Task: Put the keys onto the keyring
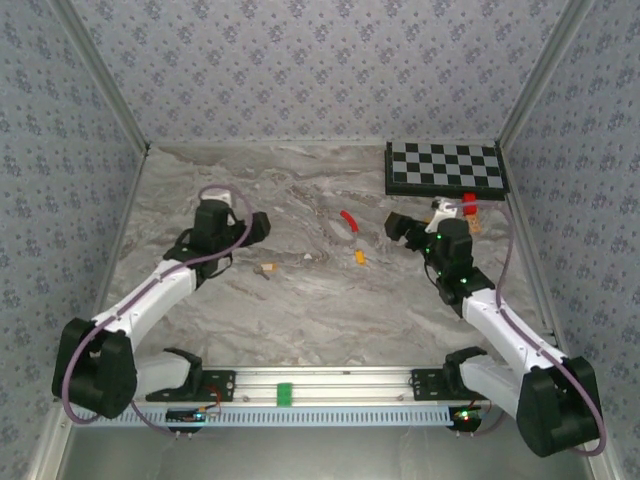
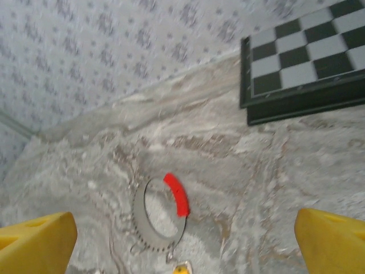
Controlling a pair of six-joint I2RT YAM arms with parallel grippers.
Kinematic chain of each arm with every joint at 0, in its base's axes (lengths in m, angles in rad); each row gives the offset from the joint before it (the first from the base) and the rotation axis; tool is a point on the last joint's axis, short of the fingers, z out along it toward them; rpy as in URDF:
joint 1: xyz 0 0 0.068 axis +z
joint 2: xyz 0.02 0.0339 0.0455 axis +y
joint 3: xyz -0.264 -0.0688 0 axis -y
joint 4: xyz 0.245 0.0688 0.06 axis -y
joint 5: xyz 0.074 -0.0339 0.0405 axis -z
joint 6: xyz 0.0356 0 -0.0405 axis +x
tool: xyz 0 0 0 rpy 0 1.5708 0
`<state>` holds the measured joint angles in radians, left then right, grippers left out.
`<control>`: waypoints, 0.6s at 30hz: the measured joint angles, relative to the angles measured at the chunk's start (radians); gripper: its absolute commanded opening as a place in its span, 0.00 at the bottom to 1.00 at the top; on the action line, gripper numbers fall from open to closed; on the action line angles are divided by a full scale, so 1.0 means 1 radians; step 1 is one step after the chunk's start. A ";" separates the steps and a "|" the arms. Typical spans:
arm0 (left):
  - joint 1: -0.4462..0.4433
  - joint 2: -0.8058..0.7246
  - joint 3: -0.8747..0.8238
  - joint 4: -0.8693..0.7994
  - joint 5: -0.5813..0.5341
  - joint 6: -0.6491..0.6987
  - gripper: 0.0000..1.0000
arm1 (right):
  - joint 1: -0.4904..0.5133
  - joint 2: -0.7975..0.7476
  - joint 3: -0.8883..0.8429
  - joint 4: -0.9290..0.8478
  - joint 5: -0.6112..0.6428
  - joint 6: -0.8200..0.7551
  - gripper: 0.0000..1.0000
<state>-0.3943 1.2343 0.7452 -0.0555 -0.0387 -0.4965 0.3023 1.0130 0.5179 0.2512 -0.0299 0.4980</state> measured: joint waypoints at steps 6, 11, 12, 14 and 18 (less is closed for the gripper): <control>-0.104 0.139 0.058 -0.020 0.025 0.144 0.73 | 0.043 0.020 -0.013 -0.013 0.042 -0.017 1.00; -0.209 0.259 0.191 -0.057 0.038 0.255 0.56 | 0.043 0.023 -0.027 -0.019 0.075 -0.016 1.00; -0.226 0.289 0.222 -0.063 0.044 0.274 0.53 | 0.043 0.023 -0.028 -0.019 0.081 -0.016 1.00; -0.255 0.352 0.275 -0.070 0.059 0.304 0.51 | 0.043 0.023 -0.031 -0.017 0.092 -0.016 1.00; -0.302 0.482 0.372 -0.106 0.073 0.358 0.46 | 0.042 0.023 -0.034 -0.017 0.106 -0.016 1.00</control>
<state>-0.6964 1.7164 1.1168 -0.1619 0.0345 -0.1383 0.3447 1.0359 0.4843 0.2344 0.0761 0.4824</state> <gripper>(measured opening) 0.490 0.995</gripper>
